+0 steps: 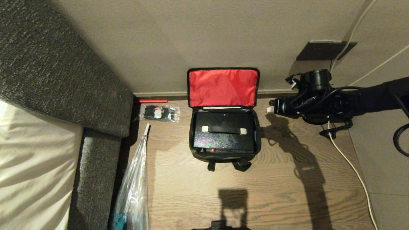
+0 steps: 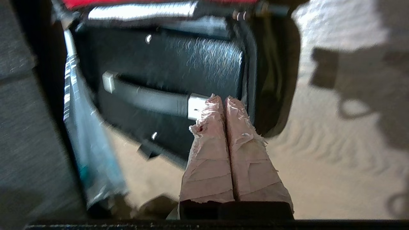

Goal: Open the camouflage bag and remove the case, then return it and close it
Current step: Close the top of the storage box

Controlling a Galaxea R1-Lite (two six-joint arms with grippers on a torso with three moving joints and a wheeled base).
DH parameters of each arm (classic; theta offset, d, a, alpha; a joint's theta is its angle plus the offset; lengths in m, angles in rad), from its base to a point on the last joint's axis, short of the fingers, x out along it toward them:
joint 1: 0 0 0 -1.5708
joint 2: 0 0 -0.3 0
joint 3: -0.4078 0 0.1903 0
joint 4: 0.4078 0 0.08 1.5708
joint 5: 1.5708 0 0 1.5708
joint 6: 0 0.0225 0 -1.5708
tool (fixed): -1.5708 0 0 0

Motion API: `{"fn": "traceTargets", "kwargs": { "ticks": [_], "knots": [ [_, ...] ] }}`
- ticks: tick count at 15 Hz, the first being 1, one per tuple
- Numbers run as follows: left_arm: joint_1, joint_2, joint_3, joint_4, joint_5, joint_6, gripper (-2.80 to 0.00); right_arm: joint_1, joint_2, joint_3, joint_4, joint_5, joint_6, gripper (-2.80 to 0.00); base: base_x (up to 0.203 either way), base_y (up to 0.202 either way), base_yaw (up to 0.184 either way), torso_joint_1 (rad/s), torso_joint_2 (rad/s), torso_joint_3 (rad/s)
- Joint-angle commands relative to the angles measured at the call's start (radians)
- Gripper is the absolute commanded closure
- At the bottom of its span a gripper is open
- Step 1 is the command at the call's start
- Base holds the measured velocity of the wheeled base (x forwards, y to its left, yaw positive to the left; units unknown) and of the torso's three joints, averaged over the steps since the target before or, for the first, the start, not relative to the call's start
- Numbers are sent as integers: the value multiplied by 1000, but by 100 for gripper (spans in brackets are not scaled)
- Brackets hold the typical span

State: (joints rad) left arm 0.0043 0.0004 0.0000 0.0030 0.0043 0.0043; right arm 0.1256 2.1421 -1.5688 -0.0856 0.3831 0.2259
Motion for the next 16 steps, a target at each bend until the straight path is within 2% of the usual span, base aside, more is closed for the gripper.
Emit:
{"fn": "traceTargets", "kwargs": {
  "ticks": [1,2,16],
  "knots": [
    [0,-2,2,0,0,0,0,-12,-57,73,2,95,5,0,0,0,0,0,0,0],
    [0,-2,2,0,-1,0,0,-25,-73,80,4,132,7,0,0,0,0,0,0,0],
    [0,-2,3,0,-1,-10,0,-26,-110,151,1,131,0,0,0,0,0,0,0,0]
  ]
}}
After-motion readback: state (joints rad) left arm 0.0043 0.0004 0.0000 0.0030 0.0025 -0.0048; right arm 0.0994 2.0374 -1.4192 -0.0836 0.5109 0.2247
